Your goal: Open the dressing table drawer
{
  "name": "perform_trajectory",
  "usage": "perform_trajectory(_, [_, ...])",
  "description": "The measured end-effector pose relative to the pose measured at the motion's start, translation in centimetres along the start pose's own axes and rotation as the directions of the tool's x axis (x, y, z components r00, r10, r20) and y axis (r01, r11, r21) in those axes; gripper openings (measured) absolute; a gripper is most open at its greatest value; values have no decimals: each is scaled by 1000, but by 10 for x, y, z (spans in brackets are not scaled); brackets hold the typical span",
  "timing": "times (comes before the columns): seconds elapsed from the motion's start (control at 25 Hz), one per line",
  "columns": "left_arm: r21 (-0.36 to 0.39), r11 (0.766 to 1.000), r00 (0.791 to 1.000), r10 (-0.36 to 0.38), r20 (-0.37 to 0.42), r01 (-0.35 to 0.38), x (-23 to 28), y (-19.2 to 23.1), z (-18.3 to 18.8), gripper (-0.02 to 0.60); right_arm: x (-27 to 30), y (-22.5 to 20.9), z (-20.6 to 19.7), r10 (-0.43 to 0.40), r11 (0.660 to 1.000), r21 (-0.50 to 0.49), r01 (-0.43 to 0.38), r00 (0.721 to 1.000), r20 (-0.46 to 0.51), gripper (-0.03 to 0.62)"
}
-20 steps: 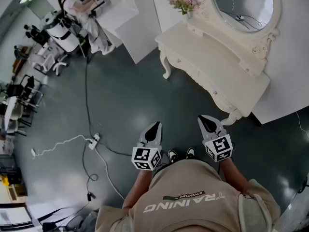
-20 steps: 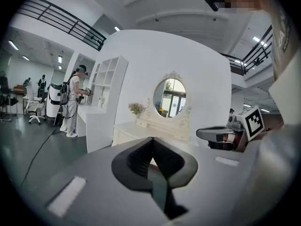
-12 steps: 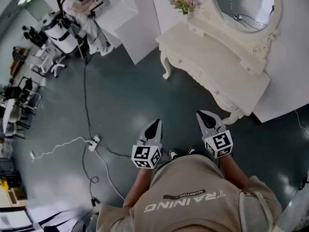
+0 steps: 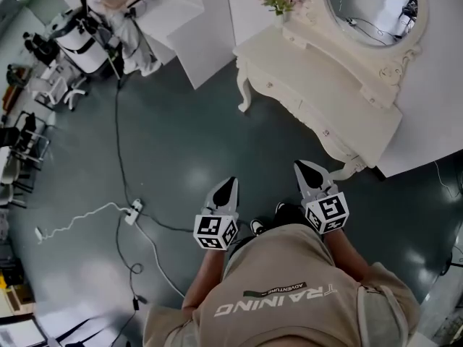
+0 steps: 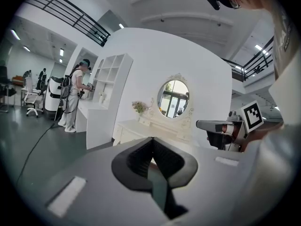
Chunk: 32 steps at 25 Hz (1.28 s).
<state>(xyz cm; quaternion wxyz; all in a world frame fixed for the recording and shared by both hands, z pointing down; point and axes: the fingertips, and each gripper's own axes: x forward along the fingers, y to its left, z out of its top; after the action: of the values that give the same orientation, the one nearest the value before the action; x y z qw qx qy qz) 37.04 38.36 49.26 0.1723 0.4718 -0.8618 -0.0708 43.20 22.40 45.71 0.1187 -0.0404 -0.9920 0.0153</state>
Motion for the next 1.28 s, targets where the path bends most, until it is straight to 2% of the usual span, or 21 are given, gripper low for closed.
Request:
perform_trajectory(0.24, [-32,999,1000,1,10,0,5,16,1,18,19,-10,4,-40,999,-9,40,999,-28,2])
perform_trajectory(0.64, [-44,997,997,68,-24,-69,35,68,11,18,84,-22,7,10,1000,-13,-10,999,-39,2])
perform_trajectory(0.84, [-12,997,996,82,-40,-82,87,92,36,18,138,-58,7,24,1000,20,-23,999,-38,2])
perform_trajectory(1.04, [23,996,995,88,-40,-88,148,119,67,18,190,-96,29,40,999,14,-40,999,-15,2])
perform_trajectory(1.28, [37,995,995,96,-2,-96,235,139,106,18,249,-147,41,77,997,-3,-77,997,-25,2])
